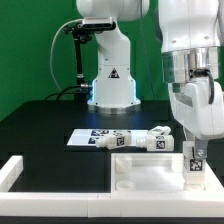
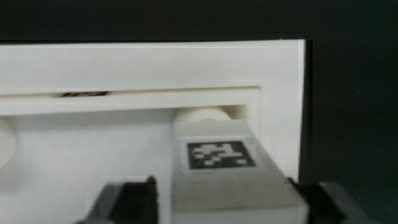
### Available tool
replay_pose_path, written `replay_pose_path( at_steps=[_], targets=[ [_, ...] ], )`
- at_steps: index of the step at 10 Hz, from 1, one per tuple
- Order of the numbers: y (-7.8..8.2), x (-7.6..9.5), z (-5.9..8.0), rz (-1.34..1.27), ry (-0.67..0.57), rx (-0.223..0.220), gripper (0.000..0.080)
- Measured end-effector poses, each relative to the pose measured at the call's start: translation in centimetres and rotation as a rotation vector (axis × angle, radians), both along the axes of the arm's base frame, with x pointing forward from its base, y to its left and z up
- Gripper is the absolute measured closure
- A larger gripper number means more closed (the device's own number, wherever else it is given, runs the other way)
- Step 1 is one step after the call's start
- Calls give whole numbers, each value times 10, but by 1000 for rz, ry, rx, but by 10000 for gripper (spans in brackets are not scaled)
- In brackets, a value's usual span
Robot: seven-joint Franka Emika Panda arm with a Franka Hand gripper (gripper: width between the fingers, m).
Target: Assemble one leg
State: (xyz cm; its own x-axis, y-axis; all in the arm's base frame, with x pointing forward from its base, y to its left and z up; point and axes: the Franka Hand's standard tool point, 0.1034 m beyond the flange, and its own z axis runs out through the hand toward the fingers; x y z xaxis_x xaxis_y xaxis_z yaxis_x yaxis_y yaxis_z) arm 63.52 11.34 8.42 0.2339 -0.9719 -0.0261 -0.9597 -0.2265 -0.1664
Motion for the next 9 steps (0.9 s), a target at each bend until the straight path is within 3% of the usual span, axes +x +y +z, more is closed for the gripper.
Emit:
replay_pose_path(
  at_steps=[1,3,5,7,9],
  targets=[
    [-1,3,0,237,-28,-60,191],
    [6,1,-1,544,-36,-126,162],
    [2,2,-1,656,-39,-148,152],
    [-8,6,0,980,-40,-225,151],
    [-8,7,-1,972,-38,-234,151]
  ],
)
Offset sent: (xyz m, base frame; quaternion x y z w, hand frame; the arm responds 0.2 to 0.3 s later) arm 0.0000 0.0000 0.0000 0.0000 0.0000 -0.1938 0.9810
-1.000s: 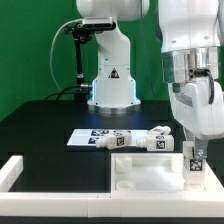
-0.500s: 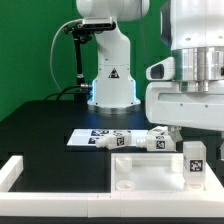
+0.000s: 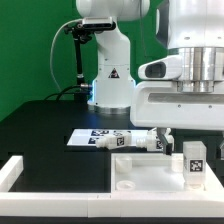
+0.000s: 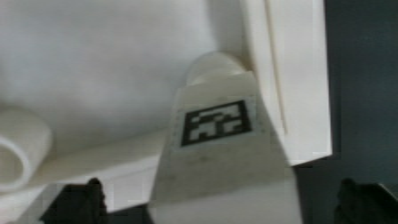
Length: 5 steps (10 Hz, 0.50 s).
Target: Assemble one leg
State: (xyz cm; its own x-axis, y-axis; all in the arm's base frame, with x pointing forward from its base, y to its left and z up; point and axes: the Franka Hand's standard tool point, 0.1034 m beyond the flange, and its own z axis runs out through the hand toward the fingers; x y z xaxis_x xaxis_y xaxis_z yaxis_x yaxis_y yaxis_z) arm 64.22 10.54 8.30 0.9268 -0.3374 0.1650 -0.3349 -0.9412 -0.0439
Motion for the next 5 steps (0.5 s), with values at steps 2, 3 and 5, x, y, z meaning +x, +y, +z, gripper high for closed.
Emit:
replay_pose_path(
  at_steps=[2,3,5],
  targets=[
    [-1,0,0,-39,0,7,269],
    [-1,0,0,-98,-1,17,452],
    [-1,0,-1,-222,-2,38,514]
  ],
)
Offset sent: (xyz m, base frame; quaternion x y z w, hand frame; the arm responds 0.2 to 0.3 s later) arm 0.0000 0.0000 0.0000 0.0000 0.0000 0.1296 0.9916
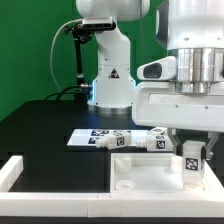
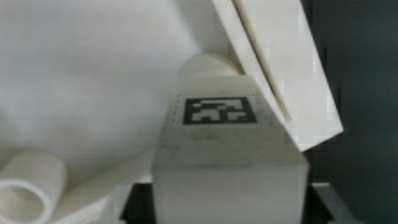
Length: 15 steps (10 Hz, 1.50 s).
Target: Assemble one leg
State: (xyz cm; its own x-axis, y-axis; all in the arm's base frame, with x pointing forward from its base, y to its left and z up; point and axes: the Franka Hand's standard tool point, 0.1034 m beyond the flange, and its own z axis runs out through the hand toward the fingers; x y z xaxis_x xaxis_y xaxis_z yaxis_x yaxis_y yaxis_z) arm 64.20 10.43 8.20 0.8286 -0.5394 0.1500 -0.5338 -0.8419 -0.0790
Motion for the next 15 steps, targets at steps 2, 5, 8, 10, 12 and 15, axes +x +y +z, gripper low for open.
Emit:
replay_pose_path(
  at_steps=[2,5,8,10,12,15],
  targets=[
    [-1,2,-2,-302,23,38,514],
    [-8,-2,-4,-891,100,174,514],
    [-7,-5,-4,-1124,100,241,514],
    [-7,-5,-4,-1025,98,220,347],
    [1,-3,-2,-590,95,164,172],
    [6,-6,-5,-337,97,139,151]
  ],
)
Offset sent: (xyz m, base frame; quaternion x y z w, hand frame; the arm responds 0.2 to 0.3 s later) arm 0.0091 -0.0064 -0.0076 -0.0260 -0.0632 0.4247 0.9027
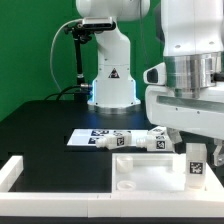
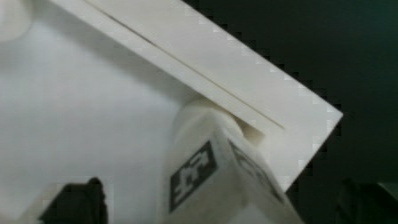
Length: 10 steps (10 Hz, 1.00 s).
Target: Assemble one leg
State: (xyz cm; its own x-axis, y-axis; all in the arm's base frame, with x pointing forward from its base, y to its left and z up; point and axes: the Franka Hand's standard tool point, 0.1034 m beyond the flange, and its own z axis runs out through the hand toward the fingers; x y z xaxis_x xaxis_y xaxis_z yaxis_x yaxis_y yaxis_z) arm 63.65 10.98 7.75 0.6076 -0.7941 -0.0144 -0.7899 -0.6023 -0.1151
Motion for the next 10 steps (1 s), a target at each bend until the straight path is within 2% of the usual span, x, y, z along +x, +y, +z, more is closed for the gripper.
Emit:
replay_pose_path(
  at_steps=[2,3,4,5,6,8,9,10],
  targets=[
    [-3,0,0,183,-9,-39,150],
    [-2,3,3,406,-21,-79,150],
    [-1,6,4,577,-31,-81,150],
    [4,3,2,742,-20,-63,150],
    [3,4,2,688,-16,-56,150],
    [1,4,1,654,-10,-61,412],
    [1,4,1,577,-4,-56,412],
    [1,4,1,500,2,-51,514]
  ],
)
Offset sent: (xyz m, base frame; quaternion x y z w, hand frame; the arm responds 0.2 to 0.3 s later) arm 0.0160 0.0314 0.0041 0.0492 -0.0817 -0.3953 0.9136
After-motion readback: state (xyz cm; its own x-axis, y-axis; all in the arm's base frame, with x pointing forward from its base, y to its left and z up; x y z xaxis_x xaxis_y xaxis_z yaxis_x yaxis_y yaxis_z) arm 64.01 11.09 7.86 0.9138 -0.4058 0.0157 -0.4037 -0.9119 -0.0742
